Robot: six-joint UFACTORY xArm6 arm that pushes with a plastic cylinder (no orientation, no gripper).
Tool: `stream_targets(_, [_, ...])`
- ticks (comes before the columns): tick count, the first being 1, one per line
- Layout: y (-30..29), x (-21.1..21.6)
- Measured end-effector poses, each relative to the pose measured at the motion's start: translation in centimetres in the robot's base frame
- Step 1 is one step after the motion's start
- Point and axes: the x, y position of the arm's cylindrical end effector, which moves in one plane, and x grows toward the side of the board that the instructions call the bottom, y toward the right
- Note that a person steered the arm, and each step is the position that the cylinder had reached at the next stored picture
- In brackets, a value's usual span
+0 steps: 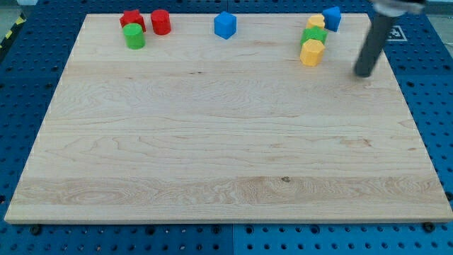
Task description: Move the blue triangle above the heart
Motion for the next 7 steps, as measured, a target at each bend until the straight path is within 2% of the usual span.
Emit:
stream_targets(1, [3.4, -5.6])
stream_targets(2, [3.0, -11.5])
stream_targets(3, [2.0, -13.9])
stream_targets(4, [0.4, -13.9])
stream_targets(6, [-6.8, -13.9])
stream_targets(7, [-7.7, -13.9])
